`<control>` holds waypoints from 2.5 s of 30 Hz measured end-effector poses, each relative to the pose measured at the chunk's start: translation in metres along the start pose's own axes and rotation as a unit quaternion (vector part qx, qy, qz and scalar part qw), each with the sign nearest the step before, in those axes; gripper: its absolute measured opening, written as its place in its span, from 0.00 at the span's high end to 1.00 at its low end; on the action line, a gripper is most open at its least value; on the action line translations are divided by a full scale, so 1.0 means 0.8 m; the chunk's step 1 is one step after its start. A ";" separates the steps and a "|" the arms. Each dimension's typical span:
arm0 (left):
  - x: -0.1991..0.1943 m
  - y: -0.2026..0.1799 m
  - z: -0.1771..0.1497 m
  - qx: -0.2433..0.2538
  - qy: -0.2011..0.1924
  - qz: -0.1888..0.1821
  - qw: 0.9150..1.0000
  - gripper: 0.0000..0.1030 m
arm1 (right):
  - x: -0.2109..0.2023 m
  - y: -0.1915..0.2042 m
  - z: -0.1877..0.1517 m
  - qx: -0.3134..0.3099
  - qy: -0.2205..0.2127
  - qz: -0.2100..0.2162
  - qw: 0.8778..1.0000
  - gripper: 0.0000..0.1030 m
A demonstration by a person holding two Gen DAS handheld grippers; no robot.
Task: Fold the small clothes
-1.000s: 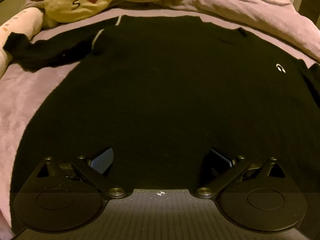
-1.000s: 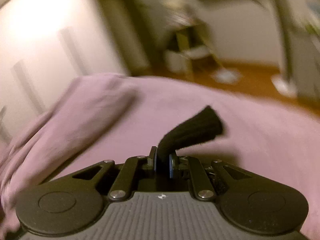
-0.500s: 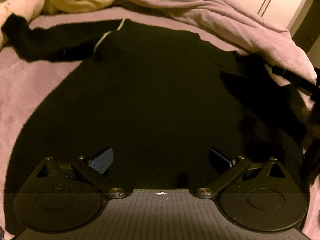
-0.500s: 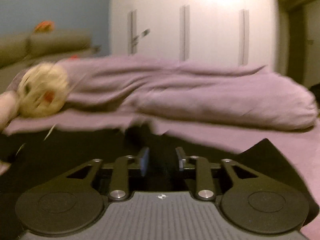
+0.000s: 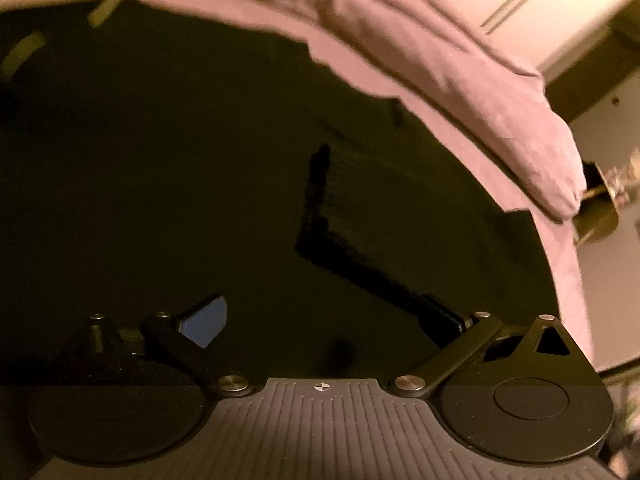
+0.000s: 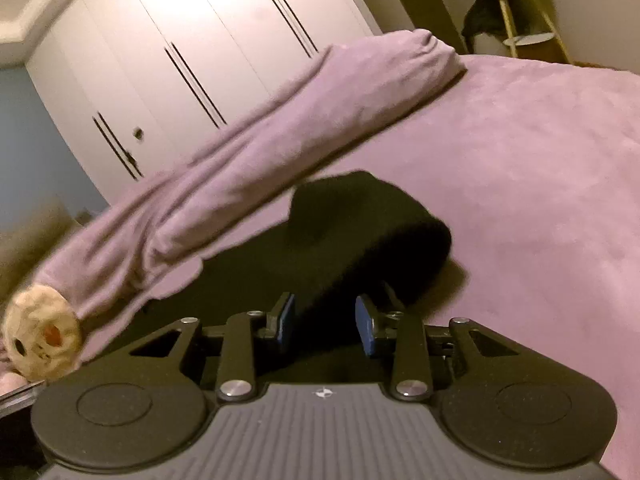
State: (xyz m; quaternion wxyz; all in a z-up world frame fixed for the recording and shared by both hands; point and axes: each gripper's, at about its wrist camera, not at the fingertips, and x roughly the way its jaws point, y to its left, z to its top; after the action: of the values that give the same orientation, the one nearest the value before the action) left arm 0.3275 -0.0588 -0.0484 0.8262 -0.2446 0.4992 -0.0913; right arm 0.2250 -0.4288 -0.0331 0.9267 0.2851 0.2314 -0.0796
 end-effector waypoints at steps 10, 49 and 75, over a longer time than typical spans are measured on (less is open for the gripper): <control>0.078 0.015 0.038 -0.115 0.032 -0.106 0.987 0.45 | 0.028 -0.002 0.010 0.028 0.001 0.017 0.999 0.62; 0.025 0.082 0.110 -0.041 -0.106 0.004 0.994 0.88 | 0.054 -0.010 -0.012 0.055 -0.017 0.015 0.998 0.84; -0.179 0.273 0.102 -0.078 -0.277 0.181 0.940 0.16 | 0.071 0.019 -0.034 -0.026 -0.006 -0.009 1.000 0.81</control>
State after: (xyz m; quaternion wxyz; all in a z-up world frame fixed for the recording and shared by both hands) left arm 0.3085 0.2122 -0.0139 0.9125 -0.2295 0.2925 0.1707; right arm 0.2687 -0.4022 -0.0725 0.9345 0.2580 0.2304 -0.0836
